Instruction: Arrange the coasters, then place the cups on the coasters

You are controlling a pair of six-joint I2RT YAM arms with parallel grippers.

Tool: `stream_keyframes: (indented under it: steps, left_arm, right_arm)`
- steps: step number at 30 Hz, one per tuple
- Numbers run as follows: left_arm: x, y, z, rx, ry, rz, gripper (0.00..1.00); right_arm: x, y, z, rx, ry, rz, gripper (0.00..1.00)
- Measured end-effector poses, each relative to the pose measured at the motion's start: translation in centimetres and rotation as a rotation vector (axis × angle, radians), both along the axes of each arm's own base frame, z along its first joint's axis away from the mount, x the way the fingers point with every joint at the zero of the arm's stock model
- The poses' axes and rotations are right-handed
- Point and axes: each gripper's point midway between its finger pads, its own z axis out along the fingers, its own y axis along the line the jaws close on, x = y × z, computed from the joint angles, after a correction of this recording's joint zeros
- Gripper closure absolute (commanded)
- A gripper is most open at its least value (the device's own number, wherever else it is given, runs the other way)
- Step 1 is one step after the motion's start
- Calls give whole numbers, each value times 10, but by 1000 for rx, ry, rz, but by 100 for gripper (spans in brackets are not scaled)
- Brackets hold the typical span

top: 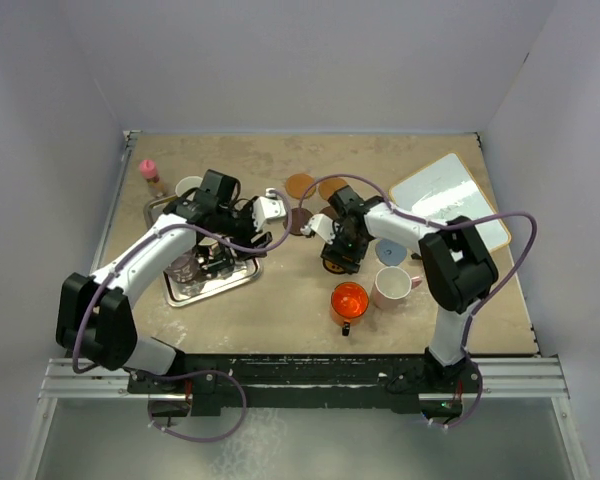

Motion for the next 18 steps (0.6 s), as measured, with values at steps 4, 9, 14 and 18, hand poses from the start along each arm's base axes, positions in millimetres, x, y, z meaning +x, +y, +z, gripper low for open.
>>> stream_keyframes:
  steps: [4,9,14,18]
  left_arm:
    - [1,4,13,-30,-33,25,37]
    - [6,18,28,-59,-77,80,37]
    - [12,31,46,-97,-119,128,37]
    - [14,40,54,-119,-139,154,37]
  right_arm:
    - [1,19,0,1,-7,42,41]
    - [4,45,1,9,-23,88,42]
    - [13,67,3,18,-44,99,42]
    - [17,80,3,27,-50,108,41]
